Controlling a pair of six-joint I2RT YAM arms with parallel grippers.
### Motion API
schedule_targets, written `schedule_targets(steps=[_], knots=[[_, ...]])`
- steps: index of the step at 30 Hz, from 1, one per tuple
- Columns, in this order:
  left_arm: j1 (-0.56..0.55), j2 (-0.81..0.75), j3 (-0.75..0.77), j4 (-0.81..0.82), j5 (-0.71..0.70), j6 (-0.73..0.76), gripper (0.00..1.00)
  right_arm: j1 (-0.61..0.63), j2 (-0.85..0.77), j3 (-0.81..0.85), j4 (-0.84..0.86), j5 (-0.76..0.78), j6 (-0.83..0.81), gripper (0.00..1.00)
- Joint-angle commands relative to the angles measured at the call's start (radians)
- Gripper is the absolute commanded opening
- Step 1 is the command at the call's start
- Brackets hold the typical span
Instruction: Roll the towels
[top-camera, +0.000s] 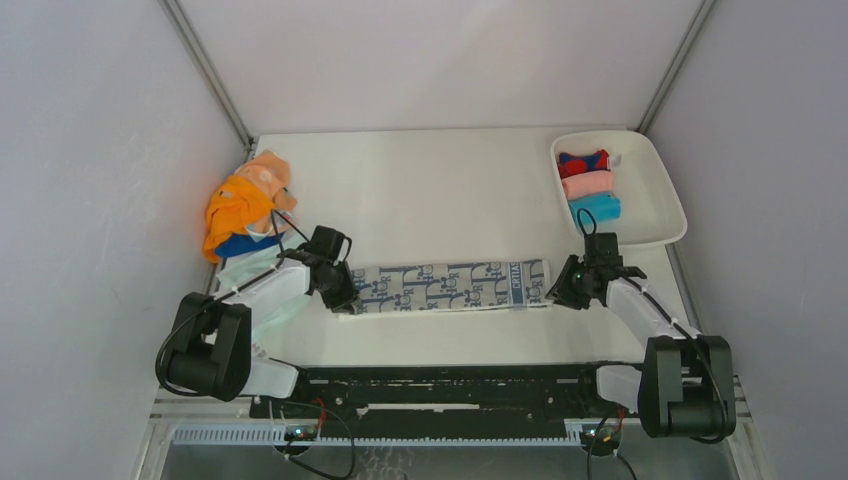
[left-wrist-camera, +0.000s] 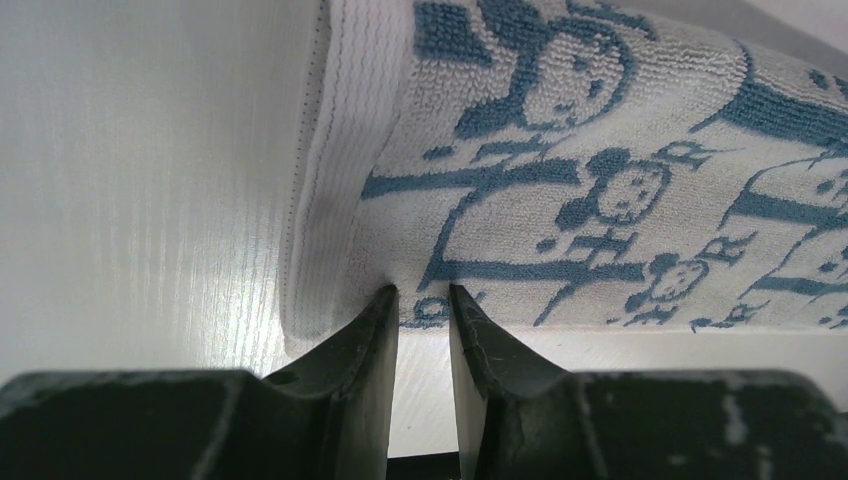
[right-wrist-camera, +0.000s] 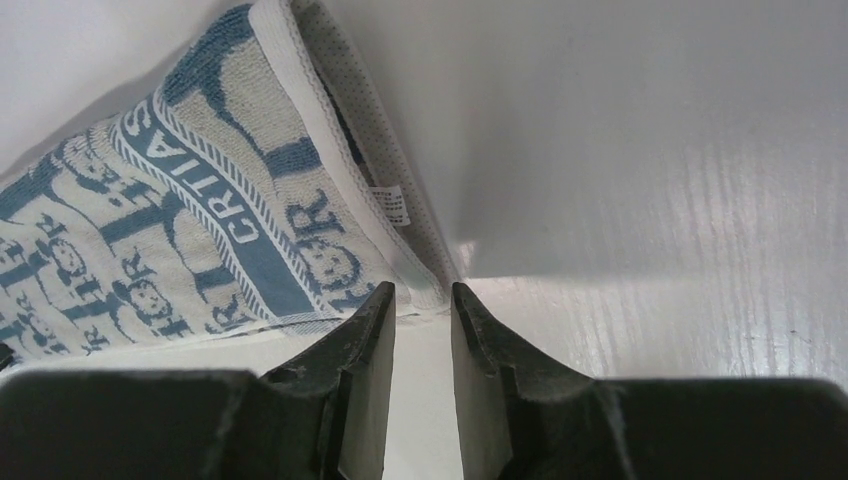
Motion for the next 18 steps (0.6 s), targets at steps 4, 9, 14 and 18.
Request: schedule_targets(steps=[4,9,14,18], knots=[[-0.003,0.022,0.004,-0.044,-0.053,0.020,0.31,0.010,0.024,0.036,0.064,-0.040,-0.031,0.28],[-0.004,0.022,0.005,-0.044,-0.051,0.020,0.31,0.010,0.040,0.038,0.050,-0.036,-0.027,0.23],[-0.004,0.022,0.007,-0.050,-0.056,0.020,0.31,0.011,-0.014,0.053,-0.006,0.010,-0.031,0.06],[-0.004,0.024,0.012,-0.062,-0.066,0.020,0.31,0.012,-0.065,0.076,-0.067,0.036,-0.033,0.00]])
